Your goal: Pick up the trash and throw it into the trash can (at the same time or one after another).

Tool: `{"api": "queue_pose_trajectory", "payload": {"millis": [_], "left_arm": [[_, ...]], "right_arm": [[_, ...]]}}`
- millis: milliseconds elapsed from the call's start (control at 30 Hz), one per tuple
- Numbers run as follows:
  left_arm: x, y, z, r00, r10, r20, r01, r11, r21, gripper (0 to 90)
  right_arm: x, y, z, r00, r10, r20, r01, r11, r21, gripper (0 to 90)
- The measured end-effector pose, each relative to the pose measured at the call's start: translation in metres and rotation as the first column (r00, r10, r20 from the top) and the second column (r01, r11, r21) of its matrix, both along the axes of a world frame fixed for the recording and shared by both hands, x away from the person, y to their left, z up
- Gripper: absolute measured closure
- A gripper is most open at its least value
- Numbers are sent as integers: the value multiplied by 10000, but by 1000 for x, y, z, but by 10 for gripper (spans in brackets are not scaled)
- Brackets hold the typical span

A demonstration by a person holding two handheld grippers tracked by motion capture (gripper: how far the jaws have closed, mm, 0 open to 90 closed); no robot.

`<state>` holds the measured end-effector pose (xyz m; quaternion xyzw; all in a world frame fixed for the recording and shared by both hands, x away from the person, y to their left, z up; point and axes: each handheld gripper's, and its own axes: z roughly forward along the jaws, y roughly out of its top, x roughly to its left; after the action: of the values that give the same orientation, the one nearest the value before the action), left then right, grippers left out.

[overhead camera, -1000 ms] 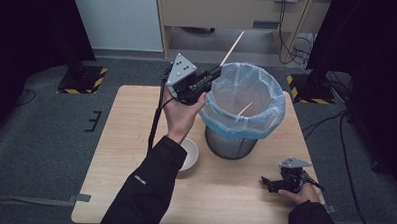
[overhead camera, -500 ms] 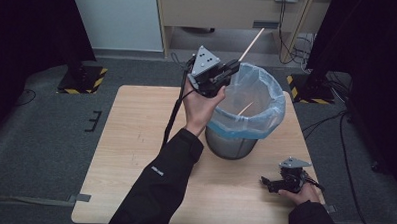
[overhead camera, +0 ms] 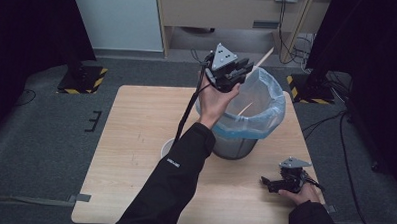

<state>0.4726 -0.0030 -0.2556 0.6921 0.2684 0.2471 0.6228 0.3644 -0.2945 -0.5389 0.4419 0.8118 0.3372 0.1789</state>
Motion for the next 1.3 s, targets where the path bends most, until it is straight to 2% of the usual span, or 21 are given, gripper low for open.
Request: {"api": "queue_pose_trajectory", "payload": {"millis": [133, 233, 367, 567, 733, 900, 967, 1000, 1033, 1100, 1233, 1267, 1300], "left_arm": [[-5, 11, 0, 9999, 144, 63, -144, 9999, 71, 664], [-11, 26, 2, 9996, 263, 141, -264, 9996, 98, 620], [-22, 51, 3, 9992, 401, 32, -401, 9992, 72, 542], [-45, 95, -8, 9967, 817, -3, -816, 9959, 390, 450], [-61, 128, -28, 9934, 982, -585, -941, 9931, 701, 377], [-76, 151, -63, 9881, 1082, -1089, -963, 9894, 1085, 344], [-81, 159, -83, 9828, 1212, -1393, -1026, 9857, 1336, 333], [-81, 159, -83, 9828, 1212, -1393, -1026, 9857, 1336, 325], [-85, 169, -110, 9728, 1376, -1865, -1049, 9790, 1751, 325], [-88, 175, -133, 9601, 1531, -2340, -1072, 9744, 1976, 319], [-89, 185, -167, 9373, 1871, -2941, -1233, 9672, 2222, 306], [-89, 185, -167, 9373, 1871, -2941, -1233, 9672, 2222, 302], [-88, 188, -180, 9282, 2013, -3130, -1329, 9649, 2266, 296]], "right_arm": [[0, 0, 0, 10000, 1, 25, -1, 10000, 7, 6], [0, 0, 0, 10000, -1, 23, 1, 10000, 8, 6], [0, 0, 0, 10000, 0, 25, 0, 10000, 9, 6], [0, 0, 0, 10000, -6, 19, 6, 10000, 8, 6], [0, 0, 0, 10000, -25, -15, 25, 10000, 12, 6], [-1, 0, 0, 10000, -58, -11, 58, 10000, -13, 8], [-1, 0, 0, 10000, -64, -9, 64, 10000, -13, 8], [-1, 0, 0, 10000, -66, -13, 66, 10000, -11, 8], [-1, 0, 0, 10000, -70, -14, 70, 10000, -11, 8], [-1, 1, 0, 10000, -72, -12, 72, 10000, -12, 8], [-1, 1, 0, 9999, -103, -11, 103, 9999, -10, 9], [-2, 1, 0, 9999, -124, -25, 124, 9999, 3, 9], [-2, 1, 0, 9999, -104, -12, 104, 9999, -12, 9]]}}
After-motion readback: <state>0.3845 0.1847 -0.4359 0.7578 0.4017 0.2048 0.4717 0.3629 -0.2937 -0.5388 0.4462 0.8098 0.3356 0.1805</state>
